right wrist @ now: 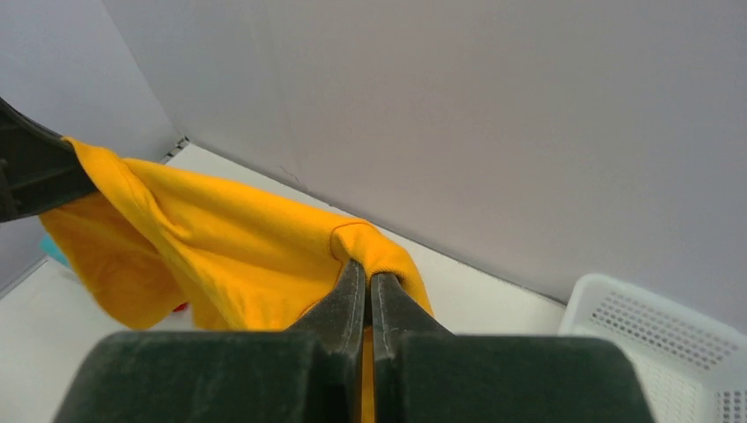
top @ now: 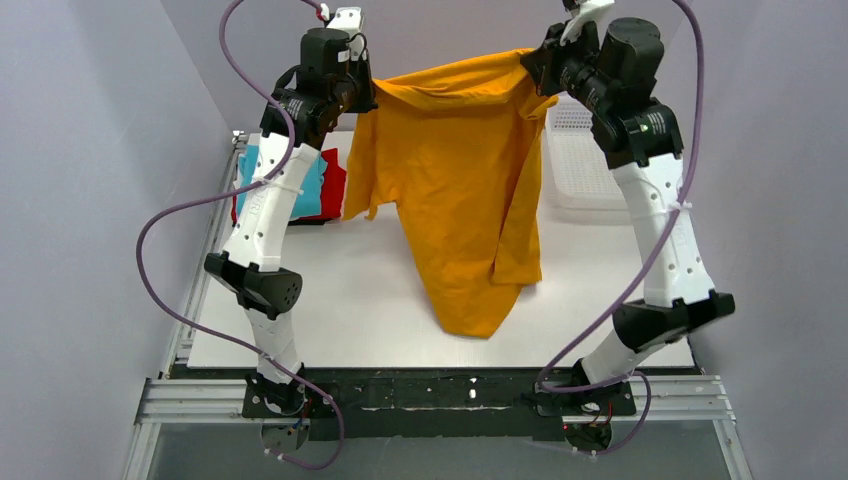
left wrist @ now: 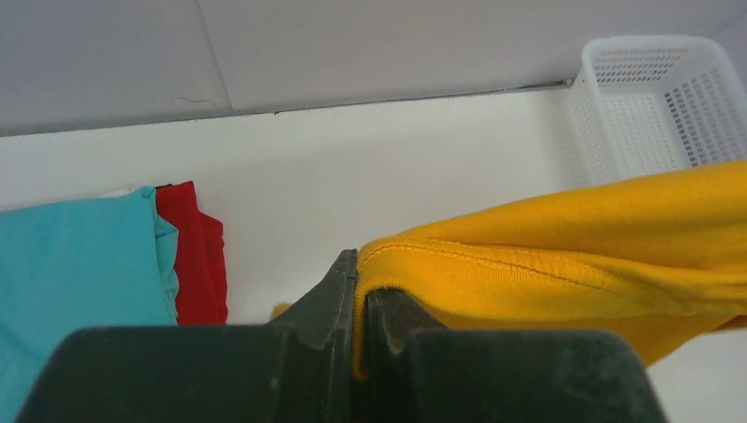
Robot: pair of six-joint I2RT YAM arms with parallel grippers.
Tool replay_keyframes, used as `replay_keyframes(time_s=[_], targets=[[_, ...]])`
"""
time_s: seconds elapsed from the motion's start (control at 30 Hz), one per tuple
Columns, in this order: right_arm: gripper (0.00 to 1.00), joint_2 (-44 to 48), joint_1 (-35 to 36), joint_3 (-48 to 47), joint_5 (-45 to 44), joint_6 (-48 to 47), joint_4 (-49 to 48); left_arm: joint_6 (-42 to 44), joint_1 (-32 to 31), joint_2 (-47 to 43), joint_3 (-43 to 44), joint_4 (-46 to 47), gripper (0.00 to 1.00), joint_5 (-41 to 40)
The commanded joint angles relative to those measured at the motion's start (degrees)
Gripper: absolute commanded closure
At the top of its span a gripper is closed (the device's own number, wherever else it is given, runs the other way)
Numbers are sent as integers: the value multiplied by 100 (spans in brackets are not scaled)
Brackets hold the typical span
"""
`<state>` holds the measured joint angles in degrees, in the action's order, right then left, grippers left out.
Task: Fold and stack the t-shirts
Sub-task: Flatten out the tshirt
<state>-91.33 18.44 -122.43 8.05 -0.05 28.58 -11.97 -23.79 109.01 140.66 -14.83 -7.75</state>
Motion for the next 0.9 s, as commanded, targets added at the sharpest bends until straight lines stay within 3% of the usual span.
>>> replay_keyframes(time_s=[0.0, 0.07, 0.13, 0.27, 0.37, 0.4, 0.43, 0.5, 0.57, 0.63, 0.67, 0.73, 0.77, 0.87], targets=[[99, -154, -203, -1653, 922, 285, -1080, -92, 119, -805, 322, 878, 100, -54], [99, 229, -209, -1312, 1171, 342, -1291, -54, 118, -1008, 309, 903, 100, 244], [99, 895, -209, -68, 1274, 405, -1535, 115, 120, -1403, -299, 659, 100, 578], [99, 2132, -157, 2884, 1661, 696, 535, 298, 112, -3701, -5469, 1385, 100, 1118], [99, 2651, 60, 5252, 2276, 1513, 1218, -126, 67, -4590, -8079, 1445, 100, 1176], [98, 2748, 260, 5913, 2260, 1746, 1147, -494, 67, -4723, -8896, 1448, 94, 1494], [91, 2691, 404, 6264, 2115, 1779, 1285, -803, 66, -4715, -9263, 1438, 84, 1651], [81, 2563, 497, 6493, 1895, 1802, 1430, -1047, 52, -4699, -9589, 1366, 80, 1740], [71, 2414, 512, 6687, 1801, 1761, 1438, -1297, 47, -4714, -9786, 1267, 67, 1720], [65, 2256, 521, 6788, 1751, 1717, 1464, -1420, 48, -4755, -9888, 1163, 61, 1812], [61, 2192, 514, 6795, 1699, 1705, 1478, -1464, 46, -4792, -9912, 1084, 47, 1903], [45, 2124, 512, 6739, 1526, 1704, 1522, -1553, 41, -4940, -9925, 923, 6, 2009], [34, 2136, 520, 6665, 1388, 1706, 1548, -1587, 40, -5043, -9903, 803, 2, 2010], [21, 2207, 512, 6320, 1094, 1730, 1619, -1688, 31, -5443, -9735, 567, 2, 1838]])
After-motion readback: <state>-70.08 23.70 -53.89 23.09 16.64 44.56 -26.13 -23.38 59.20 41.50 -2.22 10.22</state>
